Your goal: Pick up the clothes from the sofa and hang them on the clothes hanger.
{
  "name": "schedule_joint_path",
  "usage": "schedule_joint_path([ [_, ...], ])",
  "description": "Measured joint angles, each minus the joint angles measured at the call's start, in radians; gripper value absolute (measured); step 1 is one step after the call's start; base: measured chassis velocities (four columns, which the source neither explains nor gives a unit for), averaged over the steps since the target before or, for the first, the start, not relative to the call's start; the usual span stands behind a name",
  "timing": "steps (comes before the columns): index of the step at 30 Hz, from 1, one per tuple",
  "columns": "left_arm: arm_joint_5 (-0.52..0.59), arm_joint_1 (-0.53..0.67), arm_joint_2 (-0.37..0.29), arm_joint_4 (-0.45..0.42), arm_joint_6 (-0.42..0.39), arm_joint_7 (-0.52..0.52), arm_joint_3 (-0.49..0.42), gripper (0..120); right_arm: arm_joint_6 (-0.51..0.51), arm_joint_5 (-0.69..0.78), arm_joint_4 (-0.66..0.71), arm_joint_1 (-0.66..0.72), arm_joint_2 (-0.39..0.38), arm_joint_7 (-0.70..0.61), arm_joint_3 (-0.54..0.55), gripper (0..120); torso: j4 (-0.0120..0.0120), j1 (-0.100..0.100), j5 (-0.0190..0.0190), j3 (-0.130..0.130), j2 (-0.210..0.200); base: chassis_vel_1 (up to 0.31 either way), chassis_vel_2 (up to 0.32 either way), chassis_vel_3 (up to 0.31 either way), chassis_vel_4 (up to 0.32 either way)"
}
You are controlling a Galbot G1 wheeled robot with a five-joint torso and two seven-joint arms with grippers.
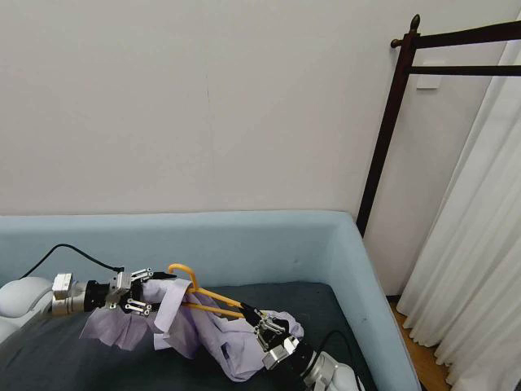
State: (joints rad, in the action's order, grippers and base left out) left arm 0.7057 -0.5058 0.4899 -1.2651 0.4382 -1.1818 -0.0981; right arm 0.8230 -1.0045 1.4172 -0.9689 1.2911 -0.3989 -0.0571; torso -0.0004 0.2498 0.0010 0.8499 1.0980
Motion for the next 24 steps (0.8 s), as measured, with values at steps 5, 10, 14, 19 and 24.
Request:
schedule_joint_path([
  [5,-0.010,0.004,0.001,0.017,0.011,-0.014,0.002,30,0.004,0.007,0.001,0.002,0.003,-0.002,0.002,4,0.0002,0.000,-0.0001,0.000,0.000,0.000,0.000,0.000,0.000],
  [10,-0.010,0.004,0.006,0.019,0.011,-0.032,0.010,12,0.004,0.037,0.009,0.001,0.008,-0.004,0.008,4,-0.0001,0.000,0.0000,0.000,0.000,0.000,0.000,0.000,0.000],
  [14,-0.010,0.005,0.009,0.036,0.007,-0.046,0.015,1,-0.016,0.156,0.019,-0.012,-0.004,0.038,0.031,15,0.0001,0.000,0.0001,0.000,0.000,0.000,0.000,0.000,0.000],
  [19,-0.012,-0.010,0.024,0.072,0.008,-0.034,0.036,1,-0.003,0.340,0.010,-0.028,-0.014,0.180,0.046,34,-0.0002,0.000,0.0002,0.000,0.000,0.000,0.000,0.000,0.000],
  [24,-0.012,-0.070,0.044,0.117,0.008,0.050,0.090,1,-0.002,0.658,-0.084,-0.018,-0.030,0.485,0.047,51,-0.0003,0.000,0.0000,0.000,0.000,0.000,0.000,0.000,0.000],
])
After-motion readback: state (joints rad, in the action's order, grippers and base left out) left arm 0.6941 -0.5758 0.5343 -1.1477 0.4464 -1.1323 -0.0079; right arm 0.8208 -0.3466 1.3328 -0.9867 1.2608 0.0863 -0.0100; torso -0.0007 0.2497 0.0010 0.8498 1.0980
